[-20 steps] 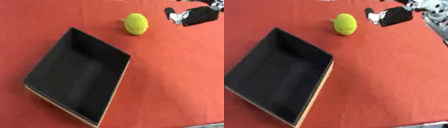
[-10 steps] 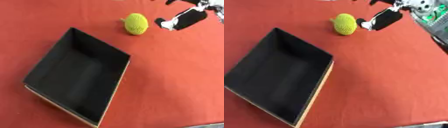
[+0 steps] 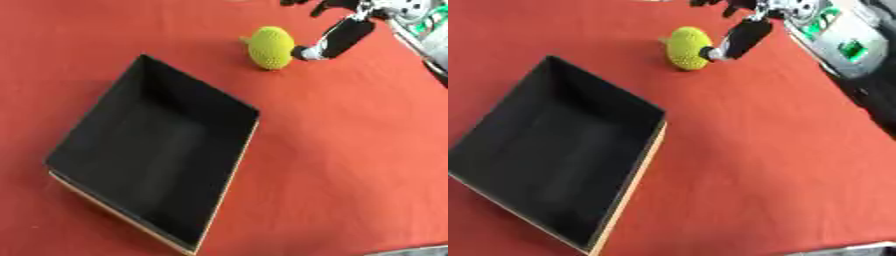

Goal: Pick up objects on the table and place them in the box.

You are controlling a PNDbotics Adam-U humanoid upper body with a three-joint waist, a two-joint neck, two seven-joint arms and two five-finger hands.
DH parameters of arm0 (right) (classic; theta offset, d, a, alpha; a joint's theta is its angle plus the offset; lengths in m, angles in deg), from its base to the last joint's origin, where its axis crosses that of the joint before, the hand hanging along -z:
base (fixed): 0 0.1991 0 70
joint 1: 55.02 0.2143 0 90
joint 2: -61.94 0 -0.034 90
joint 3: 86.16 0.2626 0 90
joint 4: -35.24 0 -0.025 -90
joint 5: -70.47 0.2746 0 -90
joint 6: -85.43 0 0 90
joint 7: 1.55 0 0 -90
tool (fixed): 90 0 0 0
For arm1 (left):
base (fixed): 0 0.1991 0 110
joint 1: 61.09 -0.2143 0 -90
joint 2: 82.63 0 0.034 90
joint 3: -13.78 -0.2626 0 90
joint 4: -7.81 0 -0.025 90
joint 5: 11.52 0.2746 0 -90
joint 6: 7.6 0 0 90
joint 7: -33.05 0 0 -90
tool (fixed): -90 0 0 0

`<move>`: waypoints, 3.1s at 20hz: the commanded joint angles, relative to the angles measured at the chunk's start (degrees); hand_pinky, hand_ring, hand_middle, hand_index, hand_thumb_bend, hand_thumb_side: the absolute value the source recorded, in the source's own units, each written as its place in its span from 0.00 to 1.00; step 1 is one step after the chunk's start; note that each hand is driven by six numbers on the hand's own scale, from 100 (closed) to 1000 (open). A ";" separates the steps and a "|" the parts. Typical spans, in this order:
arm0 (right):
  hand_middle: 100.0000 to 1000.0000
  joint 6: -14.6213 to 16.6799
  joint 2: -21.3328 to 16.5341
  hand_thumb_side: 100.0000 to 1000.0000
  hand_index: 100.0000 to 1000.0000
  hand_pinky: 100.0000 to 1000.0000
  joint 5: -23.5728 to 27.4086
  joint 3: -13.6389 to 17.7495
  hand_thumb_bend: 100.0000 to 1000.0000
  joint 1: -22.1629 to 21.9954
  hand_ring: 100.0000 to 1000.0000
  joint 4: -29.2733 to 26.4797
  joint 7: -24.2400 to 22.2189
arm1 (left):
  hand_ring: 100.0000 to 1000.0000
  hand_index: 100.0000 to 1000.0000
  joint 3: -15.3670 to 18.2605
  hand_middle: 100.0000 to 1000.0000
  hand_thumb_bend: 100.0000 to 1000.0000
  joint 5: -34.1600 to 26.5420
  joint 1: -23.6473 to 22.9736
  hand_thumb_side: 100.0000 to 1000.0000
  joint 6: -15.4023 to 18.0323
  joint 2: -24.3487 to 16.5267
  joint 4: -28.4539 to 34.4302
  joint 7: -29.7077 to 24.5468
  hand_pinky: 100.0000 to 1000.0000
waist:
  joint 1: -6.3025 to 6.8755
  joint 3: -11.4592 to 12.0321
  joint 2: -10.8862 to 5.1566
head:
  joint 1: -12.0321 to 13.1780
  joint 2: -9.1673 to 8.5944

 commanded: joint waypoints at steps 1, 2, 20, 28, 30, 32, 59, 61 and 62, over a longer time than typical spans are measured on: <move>0.92 0.69 0.62 0.00 0.93 0.86 -2.19 0.26 0.32 2.43 1.00 3.65 -0.32 | 0.59 0.66 0.24 0.55 0.00 -0.35 0.68 0.03 0.05 -2.21 0.40 -0.41 0.56 | 0.26 0.08 -1.21 | -0.15 0.08; 0.92 0.87 1.18 0.00 0.93 0.86 -3.11 0.17 0.33 2.98 1.00 5.00 -0.51 | 0.59 0.66 0.24 0.55 0.00 -0.36 0.69 0.03 0.02 -2.20 0.38 -0.51 0.56 | 0.22 0.13 -1.17 | -0.19 0.10; 0.92 6.04 9.18 0.00 0.94 0.87 -14.79 1.61 0.37 7.59 1.00 23.51 -1.97 | 0.59 0.66 0.89 0.55 0.00 -0.74 0.65 0.06 -0.26 -2.08 0.52 -0.74 0.56 | -0.29 1.11 -0.06 | -1.10 -0.31; 0.72 7.53 10.20 0.00 0.77 0.81 -15.22 2.42 0.19 7.64 1.00 24.88 0.07 | 0.59 0.66 1.16 0.55 0.00 -0.77 0.37 0.07 -0.34 -1.98 0.47 -0.78 0.56 | -0.23 1.18 -0.03 | -1.32 -0.09; 0.66 7.27 9.68 0.06 0.70 0.77 -13.93 2.33 0.08 7.36 0.95 23.50 2.38 | 0.59 0.66 1.16 0.55 0.00 -0.76 0.35 0.08 -0.41 -1.98 0.52 -0.78 0.56 | -0.22 1.13 -0.09 | -1.28 -0.04; 0.59 6.95 9.22 0.08 0.62 0.72 -12.66 2.09 0.00 7.06 0.90 22.24 5.02 | 0.59 0.66 1.16 0.55 0.00 -0.76 0.31 0.08 -0.46 -1.97 0.55 -0.78 0.56 | -0.21 1.09 -0.17 | -1.33 -0.01; 0.55 12.96 -4.48 0.01 0.61 0.60 -7.83 0.99 0.00 -3.00 0.70 -27.90 15.79 | 0.59 0.66 0.28 0.55 0.00 -0.63 0.77 0.02 -0.30 -1.97 0.76 -0.34 0.56 | 0.43 0.87 -1.42 | -0.79 0.13; 0.55 14.14 -3.41 0.02 0.60 0.60 -8.38 -0.81 0.00 -1.56 0.70 -27.91 14.68 | 0.59 0.66 0.24 0.55 0.00 -0.61 0.63 0.03 -0.25 -1.94 0.70 -0.34 0.56 | 0.47 0.88 -1.62 | -0.80 0.08; 0.54 14.60 -2.80 0.02 0.59 0.59 -8.59 -1.60 0.00 -0.91 0.70 -27.92 14.14 | 0.59 0.66 0.25 0.55 0.00 -0.60 0.55 0.03 -0.25 -1.94 0.68 -0.33 0.56 | 0.47 0.87 -1.69 | -0.88 0.07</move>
